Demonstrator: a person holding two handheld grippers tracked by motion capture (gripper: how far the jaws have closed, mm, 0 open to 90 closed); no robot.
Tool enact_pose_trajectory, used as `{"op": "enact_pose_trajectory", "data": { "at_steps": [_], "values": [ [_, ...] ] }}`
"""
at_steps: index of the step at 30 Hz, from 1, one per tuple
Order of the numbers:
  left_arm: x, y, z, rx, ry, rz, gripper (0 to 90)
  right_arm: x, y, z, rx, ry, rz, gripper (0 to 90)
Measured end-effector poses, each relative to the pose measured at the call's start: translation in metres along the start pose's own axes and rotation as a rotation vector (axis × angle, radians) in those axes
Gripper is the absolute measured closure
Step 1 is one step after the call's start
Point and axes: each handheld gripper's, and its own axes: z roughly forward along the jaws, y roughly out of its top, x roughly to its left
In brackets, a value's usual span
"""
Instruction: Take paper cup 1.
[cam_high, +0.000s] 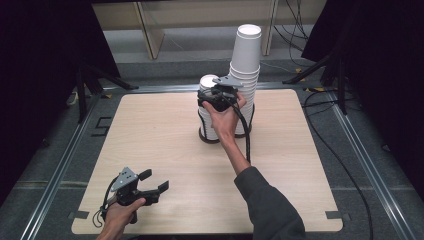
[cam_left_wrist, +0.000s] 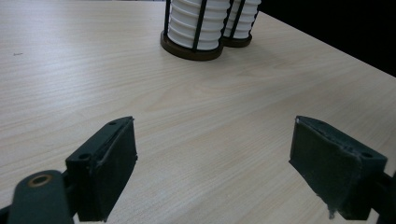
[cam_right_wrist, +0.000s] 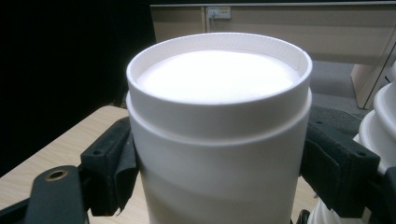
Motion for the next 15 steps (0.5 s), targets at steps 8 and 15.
{"op": "enact_pose_trajectory", "data": {
  "at_steps": [8,15],
  "values": [
    [0.0,0.0,0.0,0.0,-0.001,0.002,14.3,0.003,0.013,-0.009,-0.035,0.001,-0.014,20.1],
    [0.0,0.0,0.0,0.001,-0.001,0.002,14.3,0.004,0.025,-0.018,-0.053,0.006,-0.002,20.3]
  ]
}}
